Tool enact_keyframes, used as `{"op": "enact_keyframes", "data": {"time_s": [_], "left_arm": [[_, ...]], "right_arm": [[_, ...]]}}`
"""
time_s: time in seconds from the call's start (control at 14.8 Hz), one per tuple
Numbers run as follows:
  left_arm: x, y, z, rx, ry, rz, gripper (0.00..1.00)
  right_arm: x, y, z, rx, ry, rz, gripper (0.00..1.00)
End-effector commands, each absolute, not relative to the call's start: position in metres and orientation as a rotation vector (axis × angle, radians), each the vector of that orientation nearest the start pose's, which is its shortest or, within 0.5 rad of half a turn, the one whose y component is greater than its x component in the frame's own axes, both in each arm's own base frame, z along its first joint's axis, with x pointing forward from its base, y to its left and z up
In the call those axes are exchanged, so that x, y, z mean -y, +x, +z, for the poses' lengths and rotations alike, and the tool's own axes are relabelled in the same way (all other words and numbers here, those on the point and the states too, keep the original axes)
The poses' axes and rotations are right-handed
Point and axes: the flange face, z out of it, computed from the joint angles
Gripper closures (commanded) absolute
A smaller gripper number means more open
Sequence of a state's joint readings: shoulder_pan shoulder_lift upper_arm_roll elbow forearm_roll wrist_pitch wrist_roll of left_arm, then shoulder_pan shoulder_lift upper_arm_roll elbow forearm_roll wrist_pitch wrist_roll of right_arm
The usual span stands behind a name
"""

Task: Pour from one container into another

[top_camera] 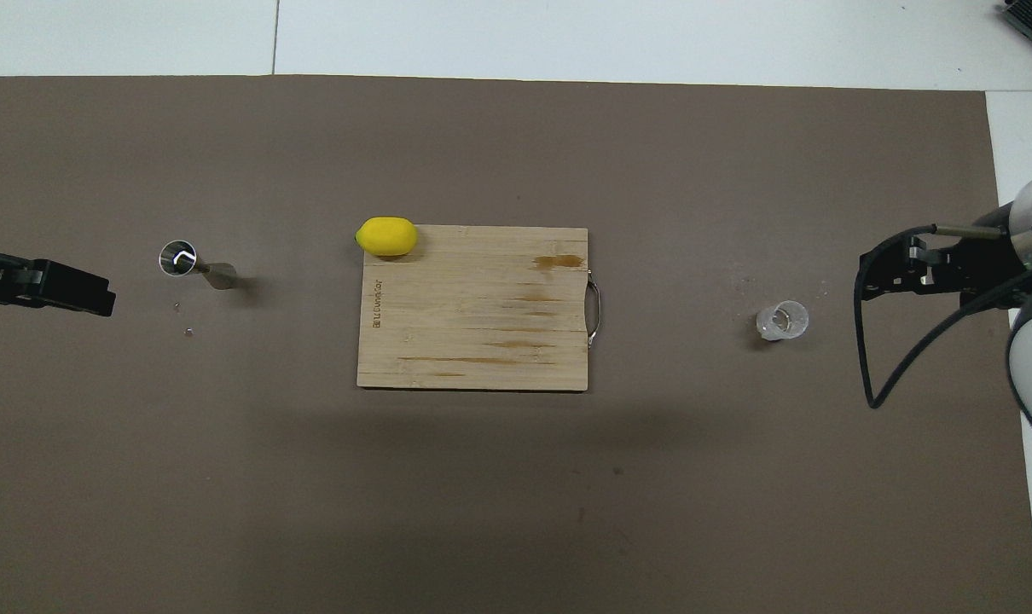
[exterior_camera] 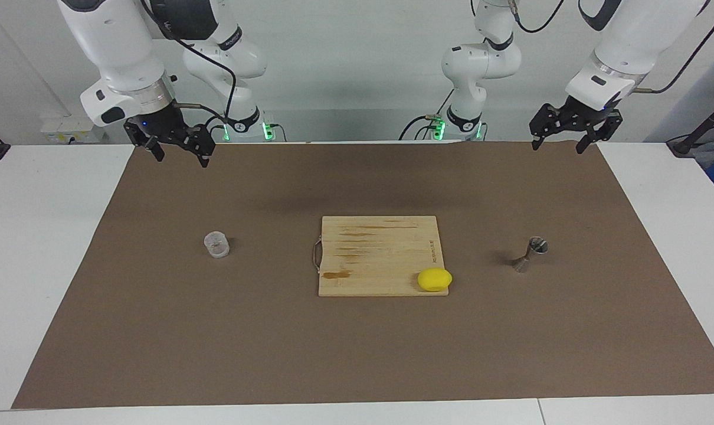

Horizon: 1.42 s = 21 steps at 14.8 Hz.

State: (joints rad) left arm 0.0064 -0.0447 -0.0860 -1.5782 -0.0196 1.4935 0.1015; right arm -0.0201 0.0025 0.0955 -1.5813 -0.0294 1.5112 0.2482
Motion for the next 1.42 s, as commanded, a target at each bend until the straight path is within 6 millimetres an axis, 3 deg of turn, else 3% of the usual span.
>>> {"op": "enact_keyframes", "data": {"time_s": [0.0,0.2,1.35], "left_arm": [[0.0453,0.5293,0.6400,-0.282,-3.155,0.077,0.00],[0.0443,0.5246,0.6322,-0.291,-3.152,0.102,0.00],[0.0516,0.5253,0.6329,-0.305,-3.150,0.078,0.00]], "right_arm": [[-0.0357,0.5424,0.6136,-0.299,-3.159,0.083,0.00],[-0.0357,0.5424,0.6136,-0.299,-3.159,0.083,0.00],[-0.0357,0.5420,0.6144,-0.299,-3.159,0.081,0.00]]}}
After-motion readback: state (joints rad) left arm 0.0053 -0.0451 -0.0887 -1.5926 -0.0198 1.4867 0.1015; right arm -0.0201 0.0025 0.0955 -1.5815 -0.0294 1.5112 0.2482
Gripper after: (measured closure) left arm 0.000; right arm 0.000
